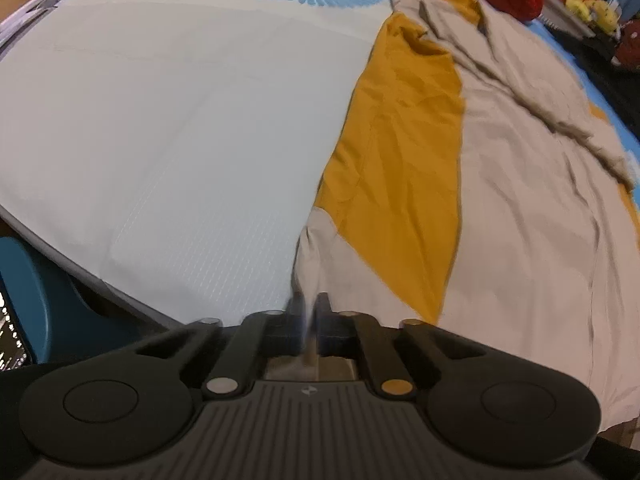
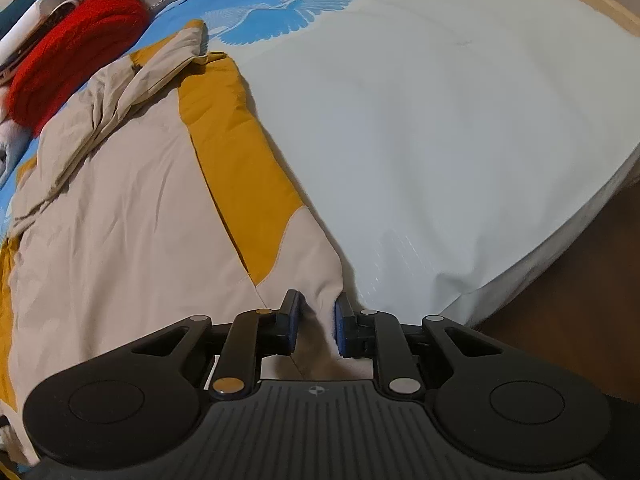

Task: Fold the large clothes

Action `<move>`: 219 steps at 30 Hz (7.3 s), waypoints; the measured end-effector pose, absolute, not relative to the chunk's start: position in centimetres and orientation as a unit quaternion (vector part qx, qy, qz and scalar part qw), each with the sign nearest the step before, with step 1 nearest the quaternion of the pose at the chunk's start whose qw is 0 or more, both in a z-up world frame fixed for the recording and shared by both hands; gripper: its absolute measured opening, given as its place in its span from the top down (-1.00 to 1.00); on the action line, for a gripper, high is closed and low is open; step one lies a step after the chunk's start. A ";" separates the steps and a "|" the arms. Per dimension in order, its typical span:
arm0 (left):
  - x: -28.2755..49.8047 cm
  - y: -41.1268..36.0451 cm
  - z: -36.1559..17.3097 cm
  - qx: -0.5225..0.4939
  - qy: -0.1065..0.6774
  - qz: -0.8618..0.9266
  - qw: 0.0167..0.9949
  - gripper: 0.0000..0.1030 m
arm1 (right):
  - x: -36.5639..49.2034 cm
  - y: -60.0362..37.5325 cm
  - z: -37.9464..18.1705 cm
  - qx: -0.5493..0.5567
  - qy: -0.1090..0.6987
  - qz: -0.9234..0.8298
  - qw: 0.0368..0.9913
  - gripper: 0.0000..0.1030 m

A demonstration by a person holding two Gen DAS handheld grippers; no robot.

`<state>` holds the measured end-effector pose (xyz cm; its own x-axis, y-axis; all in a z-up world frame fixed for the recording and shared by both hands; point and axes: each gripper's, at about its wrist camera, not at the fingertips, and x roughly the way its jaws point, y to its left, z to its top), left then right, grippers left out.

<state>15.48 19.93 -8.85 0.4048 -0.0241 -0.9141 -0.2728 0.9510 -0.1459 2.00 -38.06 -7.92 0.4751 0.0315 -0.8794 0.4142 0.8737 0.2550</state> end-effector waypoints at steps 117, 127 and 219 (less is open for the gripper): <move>30.9 19.6 -2.3 -0.101 0.401 0.049 0.909 1.00 | 18.1 -39.1 -4.5 0.152 0.422 -0.055 0.892 0.96; 33.3 19.2 1.2 -0.112 0.277 0.065 0.952 0.99 | 18.6 -37.2 1.1 0.142 0.240 -0.083 0.957 0.97; 13.2 8.2 3.2 0.012 0.355 -0.082 0.931 -0.23 | 2.4 -31.1 7.1 0.075 0.194 0.007 0.978 0.20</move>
<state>13.16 8.22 3.22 0.7347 -0.1437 -0.6630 0.1602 0.9864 -0.0363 2.37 -31.12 7.14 0.9248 0.0425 -0.3780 0.0152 0.9888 0.1485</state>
